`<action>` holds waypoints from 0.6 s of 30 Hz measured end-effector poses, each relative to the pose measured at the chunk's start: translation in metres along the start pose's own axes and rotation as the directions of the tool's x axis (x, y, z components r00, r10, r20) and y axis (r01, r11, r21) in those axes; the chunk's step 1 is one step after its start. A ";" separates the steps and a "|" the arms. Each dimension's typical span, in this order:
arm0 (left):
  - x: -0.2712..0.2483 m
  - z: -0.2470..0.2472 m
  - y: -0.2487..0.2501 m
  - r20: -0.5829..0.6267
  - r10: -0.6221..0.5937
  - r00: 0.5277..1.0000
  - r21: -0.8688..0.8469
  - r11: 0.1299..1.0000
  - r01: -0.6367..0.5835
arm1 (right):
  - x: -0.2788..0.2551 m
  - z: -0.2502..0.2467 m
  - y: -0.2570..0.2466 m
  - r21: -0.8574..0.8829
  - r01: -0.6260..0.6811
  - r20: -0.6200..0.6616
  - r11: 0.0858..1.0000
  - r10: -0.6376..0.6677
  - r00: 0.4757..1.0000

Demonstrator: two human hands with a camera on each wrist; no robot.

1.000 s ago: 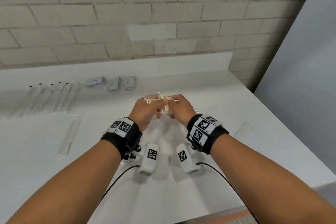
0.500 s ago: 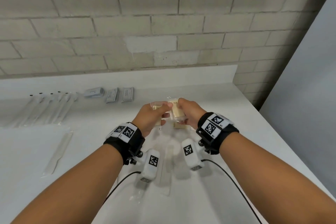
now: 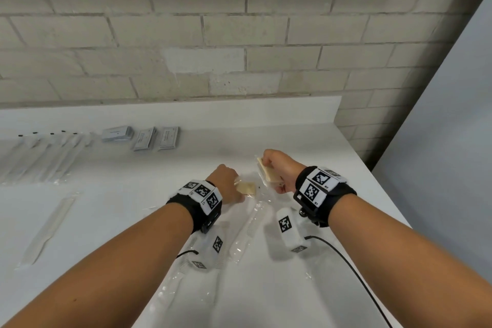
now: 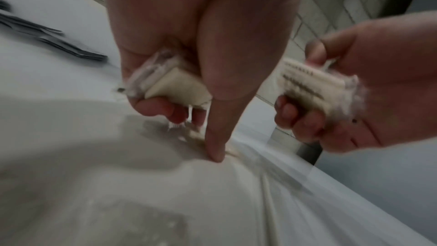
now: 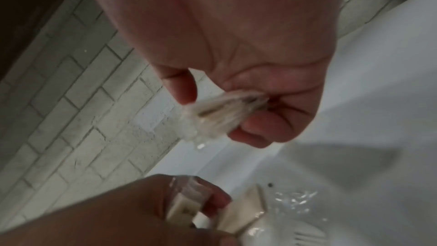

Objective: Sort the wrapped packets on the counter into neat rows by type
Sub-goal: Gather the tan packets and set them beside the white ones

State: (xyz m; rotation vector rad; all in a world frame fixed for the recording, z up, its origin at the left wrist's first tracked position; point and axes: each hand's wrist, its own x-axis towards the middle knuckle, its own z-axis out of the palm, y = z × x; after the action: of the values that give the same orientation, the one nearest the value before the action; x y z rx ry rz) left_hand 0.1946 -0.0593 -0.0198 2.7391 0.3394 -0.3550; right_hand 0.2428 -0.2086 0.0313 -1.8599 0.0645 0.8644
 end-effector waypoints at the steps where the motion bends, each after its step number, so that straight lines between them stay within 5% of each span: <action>1: 0.002 -0.001 0.000 0.019 -0.019 1.000 0.002 1.000 0.019 | 0.001 -0.001 0.003 -0.049 0.005 0.008 0.999 -0.004 1.000; 9: -0.008 -0.012 -0.009 0.008 0.092 0.996 -0.268 0.960 -0.087 | 0.006 -0.003 0.009 -0.461 0.218 0.141 0.860 -0.172 0.975; 18: -0.028 -0.042 -0.018 -0.055 0.119 0.991 -0.519 0.845 -0.130 | 0.001 0.005 -0.006 -0.358 0.363 0.268 0.860 -0.278 0.923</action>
State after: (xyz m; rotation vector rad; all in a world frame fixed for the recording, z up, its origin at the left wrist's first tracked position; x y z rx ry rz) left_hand 0.1719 -0.0322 0.0208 2.2124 0.2196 -0.1650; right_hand 0.2431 -0.2011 0.0349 -2.0646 -0.5853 0.8716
